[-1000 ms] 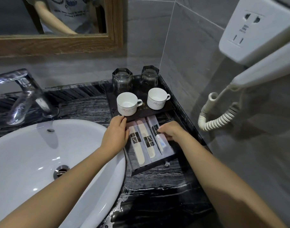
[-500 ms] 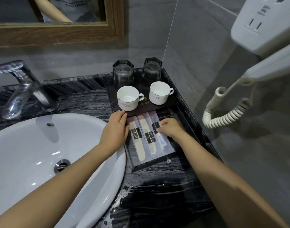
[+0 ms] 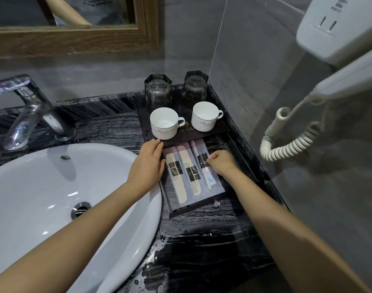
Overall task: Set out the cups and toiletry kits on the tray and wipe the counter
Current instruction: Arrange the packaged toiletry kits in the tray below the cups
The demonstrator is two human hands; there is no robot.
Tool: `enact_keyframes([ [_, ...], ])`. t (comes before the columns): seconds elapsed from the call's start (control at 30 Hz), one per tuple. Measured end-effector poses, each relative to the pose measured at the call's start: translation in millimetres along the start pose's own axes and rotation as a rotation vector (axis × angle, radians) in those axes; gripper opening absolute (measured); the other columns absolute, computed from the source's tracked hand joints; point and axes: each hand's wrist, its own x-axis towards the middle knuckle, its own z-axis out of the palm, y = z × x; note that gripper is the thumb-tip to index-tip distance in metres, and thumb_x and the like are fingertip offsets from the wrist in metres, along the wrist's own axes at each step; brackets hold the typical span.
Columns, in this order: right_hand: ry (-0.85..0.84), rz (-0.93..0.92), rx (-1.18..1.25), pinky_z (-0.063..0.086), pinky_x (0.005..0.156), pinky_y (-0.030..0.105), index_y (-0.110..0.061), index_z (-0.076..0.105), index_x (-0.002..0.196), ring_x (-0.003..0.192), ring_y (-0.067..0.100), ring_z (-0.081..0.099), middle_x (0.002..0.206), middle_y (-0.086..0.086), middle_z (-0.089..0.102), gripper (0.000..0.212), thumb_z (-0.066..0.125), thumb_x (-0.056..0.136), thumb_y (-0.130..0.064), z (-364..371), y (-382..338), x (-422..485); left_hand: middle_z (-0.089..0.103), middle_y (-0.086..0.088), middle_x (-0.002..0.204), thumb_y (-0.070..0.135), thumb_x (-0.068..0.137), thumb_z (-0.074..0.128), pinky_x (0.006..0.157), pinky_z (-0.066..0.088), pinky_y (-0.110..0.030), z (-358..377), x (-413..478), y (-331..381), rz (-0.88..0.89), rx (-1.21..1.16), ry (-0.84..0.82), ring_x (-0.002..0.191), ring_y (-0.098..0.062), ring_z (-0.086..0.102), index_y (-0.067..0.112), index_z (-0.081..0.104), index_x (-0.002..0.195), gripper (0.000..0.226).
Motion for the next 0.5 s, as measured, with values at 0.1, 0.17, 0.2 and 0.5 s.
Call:
enact_keyframes([
  [0.1,0.011,-0.012,-0.071,0.045,0.075,0.025,-0.02,0.05,0.062,0.08,0.016,0.053,0.085,0.0,0.057,0.03,0.059,0.088,-0.008,0.3,1.1,0.5,0.055,-0.024,0.126,0.007,0.081,0.062,0.095,0.046,-0.043,-0.5,-0.2,-0.7,0.004,0.0,-0.001,0.118,-0.04,0.049,-0.008,0.051,0.124,0.046],
  [0.17,0.022,-0.031,-0.097,0.047,0.079,0.027,-0.017,0.054,0.067,0.084,0.017,0.055,0.091,0.001,0.059,0.022,0.06,0.087,-0.008,-0.5,1.8,-0.6,0.054,-0.024,0.126,0.007,0.082,0.062,0.096,0.046,-0.043,-1.0,-0.3,-1.1,0.008,0.004,-0.005,0.119,-0.04,0.049,-0.007,0.051,0.124,0.046],
  [0.2,0.033,-0.045,-0.104,0.047,0.078,0.027,-0.016,0.057,0.074,0.085,0.018,0.056,0.092,0.002,0.058,0.015,0.061,0.087,-0.01,-1.2,1.5,-2.5,0.055,-0.024,0.126,0.007,0.082,0.062,0.096,0.046,-0.042,-1.3,-0.3,-1.3,0.011,0.006,-0.005,0.119,-0.04,0.049,-0.007,0.051,0.124,0.046],
  [0.5,0.131,-0.245,-0.304,0.046,0.082,0.031,-0.011,0.057,0.115,0.101,0.024,0.057,0.119,0.008,0.056,0.027,0.06,0.088,-0.014,-9.7,5.5,-21.8,0.056,-0.026,0.122,0.004,0.079,0.064,0.094,0.047,-0.043,-4.0,-0.1,-1.5,0.023,0.009,-0.026,0.115,-0.042,0.052,-0.01,0.052,0.122,0.046],
])
